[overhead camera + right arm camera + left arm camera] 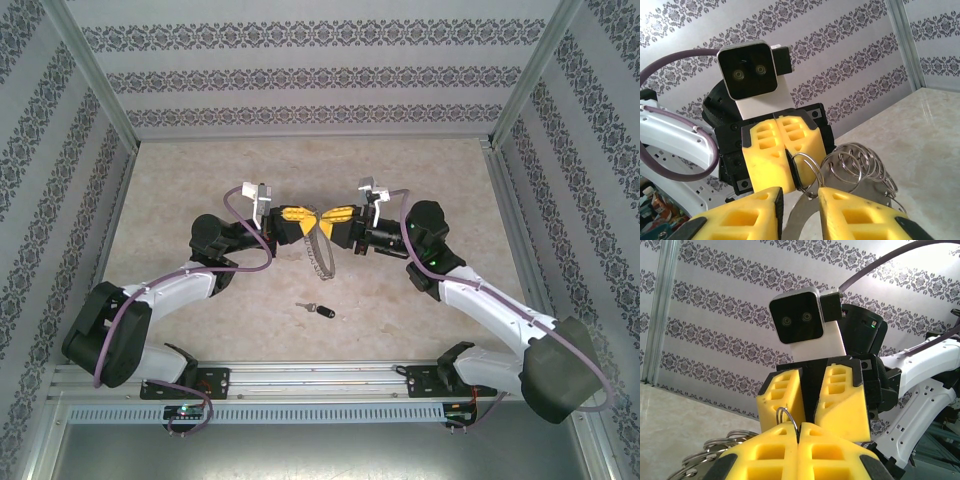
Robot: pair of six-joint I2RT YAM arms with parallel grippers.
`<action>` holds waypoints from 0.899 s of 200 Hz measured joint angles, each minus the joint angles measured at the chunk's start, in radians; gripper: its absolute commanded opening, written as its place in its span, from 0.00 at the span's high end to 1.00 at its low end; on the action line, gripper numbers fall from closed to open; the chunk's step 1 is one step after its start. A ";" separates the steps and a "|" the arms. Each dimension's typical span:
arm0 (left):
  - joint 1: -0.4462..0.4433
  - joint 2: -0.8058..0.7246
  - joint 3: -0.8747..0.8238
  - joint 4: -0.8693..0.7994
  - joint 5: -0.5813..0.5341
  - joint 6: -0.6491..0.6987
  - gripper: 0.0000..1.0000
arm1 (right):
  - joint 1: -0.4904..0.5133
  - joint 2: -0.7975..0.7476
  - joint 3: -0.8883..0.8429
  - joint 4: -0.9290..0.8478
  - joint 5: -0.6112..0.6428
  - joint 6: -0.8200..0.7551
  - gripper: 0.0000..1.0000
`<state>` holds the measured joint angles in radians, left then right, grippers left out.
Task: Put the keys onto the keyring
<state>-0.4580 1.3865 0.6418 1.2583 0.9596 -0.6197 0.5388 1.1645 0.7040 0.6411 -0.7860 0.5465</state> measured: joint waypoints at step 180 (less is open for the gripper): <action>-0.007 0.012 0.001 0.003 0.013 -0.003 1.00 | -0.032 0.005 -0.009 0.052 -0.017 0.013 0.70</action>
<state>-0.4648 1.3983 0.6430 1.2613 0.9730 -0.6228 0.5064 1.1698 0.6952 0.6933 -0.8028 0.5591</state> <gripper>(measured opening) 0.052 0.306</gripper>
